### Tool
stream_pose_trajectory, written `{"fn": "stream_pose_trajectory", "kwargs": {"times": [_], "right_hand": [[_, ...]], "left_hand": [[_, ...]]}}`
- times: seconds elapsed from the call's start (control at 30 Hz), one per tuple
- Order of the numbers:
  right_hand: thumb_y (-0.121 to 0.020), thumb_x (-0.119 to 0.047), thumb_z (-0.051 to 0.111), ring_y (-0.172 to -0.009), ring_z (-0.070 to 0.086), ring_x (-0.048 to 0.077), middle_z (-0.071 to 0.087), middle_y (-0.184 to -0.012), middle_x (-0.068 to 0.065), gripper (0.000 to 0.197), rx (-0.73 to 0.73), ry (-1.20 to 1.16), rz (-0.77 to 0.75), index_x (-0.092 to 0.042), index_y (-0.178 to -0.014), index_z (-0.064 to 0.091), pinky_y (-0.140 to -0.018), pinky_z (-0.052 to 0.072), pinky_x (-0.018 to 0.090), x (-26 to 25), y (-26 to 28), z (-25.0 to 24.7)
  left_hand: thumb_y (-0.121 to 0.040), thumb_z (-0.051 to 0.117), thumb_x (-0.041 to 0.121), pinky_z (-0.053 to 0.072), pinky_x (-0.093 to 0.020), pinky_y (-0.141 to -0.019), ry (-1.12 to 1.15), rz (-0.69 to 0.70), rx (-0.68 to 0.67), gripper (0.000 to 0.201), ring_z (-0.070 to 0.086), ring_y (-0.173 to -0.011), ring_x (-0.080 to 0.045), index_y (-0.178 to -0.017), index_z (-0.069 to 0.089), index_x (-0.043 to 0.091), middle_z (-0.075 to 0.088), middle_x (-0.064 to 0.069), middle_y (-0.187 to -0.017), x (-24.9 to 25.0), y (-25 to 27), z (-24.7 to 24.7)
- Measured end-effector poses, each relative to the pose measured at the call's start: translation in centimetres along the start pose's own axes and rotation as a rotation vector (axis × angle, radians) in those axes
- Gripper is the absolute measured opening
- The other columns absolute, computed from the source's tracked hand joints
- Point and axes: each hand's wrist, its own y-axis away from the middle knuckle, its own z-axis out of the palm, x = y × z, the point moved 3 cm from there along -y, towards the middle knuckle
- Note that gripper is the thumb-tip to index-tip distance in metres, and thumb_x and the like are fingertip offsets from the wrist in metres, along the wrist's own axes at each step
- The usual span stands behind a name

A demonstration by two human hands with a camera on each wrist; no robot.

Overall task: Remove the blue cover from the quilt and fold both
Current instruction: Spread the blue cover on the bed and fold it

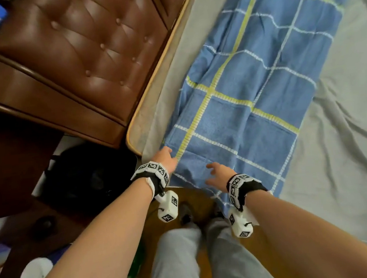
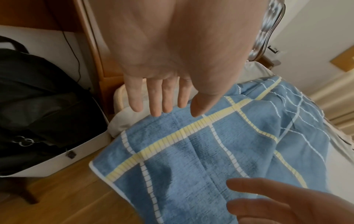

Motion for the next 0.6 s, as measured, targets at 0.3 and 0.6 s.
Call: {"fn": "stream_pose_trajectory", "kwargs": {"times": [0.3, 0.6], "right_hand": [[-0.098, -0.030, 0.055, -0.109, 0.062, 0.028, 0.050, -0.140, 0.010, 0.054, 0.157, -0.082, -0.014, -0.025, -0.147, 0.035, -0.089, 0.052, 0.038, -2.4, -6.8, -8.9], [-0.094, -0.040, 0.057, -0.108, 0.063, 0.027, 0.064, -0.125, 0.005, 0.042, 0.354, -0.225, 0.133, -0.022, -0.132, 0.055, -0.092, 0.051, 0.038, -8.6, -21.5, -18.5]], "left_hand": [[-0.096, 0.053, 0.033, 0.043, -0.029, -0.088, 0.155, 0.087, 0.002, 0.046, 0.059, -0.105, -0.022, -0.139, 0.048, 0.018, 0.057, -0.004, -0.134, 6.3, -9.2, -3.3], [-0.091, 0.063, 0.012, 0.037, -0.026, -0.084, 0.268, 0.216, -0.227, 0.003, 0.057, -0.091, -0.021, -0.094, 0.062, 0.013, 0.061, -0.004, -0.093, 12.1, -23.9, -4.3]]}}
